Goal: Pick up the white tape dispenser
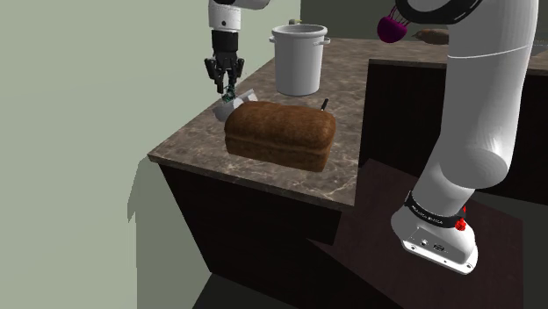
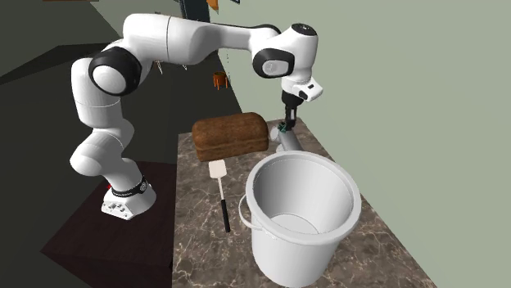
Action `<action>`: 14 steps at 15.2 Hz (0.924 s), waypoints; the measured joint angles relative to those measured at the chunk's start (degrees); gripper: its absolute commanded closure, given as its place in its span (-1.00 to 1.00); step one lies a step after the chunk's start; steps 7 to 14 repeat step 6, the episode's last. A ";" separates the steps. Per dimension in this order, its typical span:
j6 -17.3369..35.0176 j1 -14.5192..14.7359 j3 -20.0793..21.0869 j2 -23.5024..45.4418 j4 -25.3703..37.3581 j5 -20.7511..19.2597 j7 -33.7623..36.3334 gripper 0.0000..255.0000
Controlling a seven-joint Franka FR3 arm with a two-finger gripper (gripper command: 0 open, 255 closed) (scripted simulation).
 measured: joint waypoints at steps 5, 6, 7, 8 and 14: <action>-3.89 -0.05 0.00 0.03 3.97 -0.12 0.62 1.00; -4.36 -0.08 -0.01 0.09 4.49 -0.13 0.66 1.00; -4.36 -0.08 -0.01 0.09 4.49 -0.13 0.66 1.00; -4.36 -0.08 -0.01 0.09 4.49 -0.13 0.66 1.00; -4.36 -0.08 -0.01 0.09 4.49 -0.13 0.66 1.00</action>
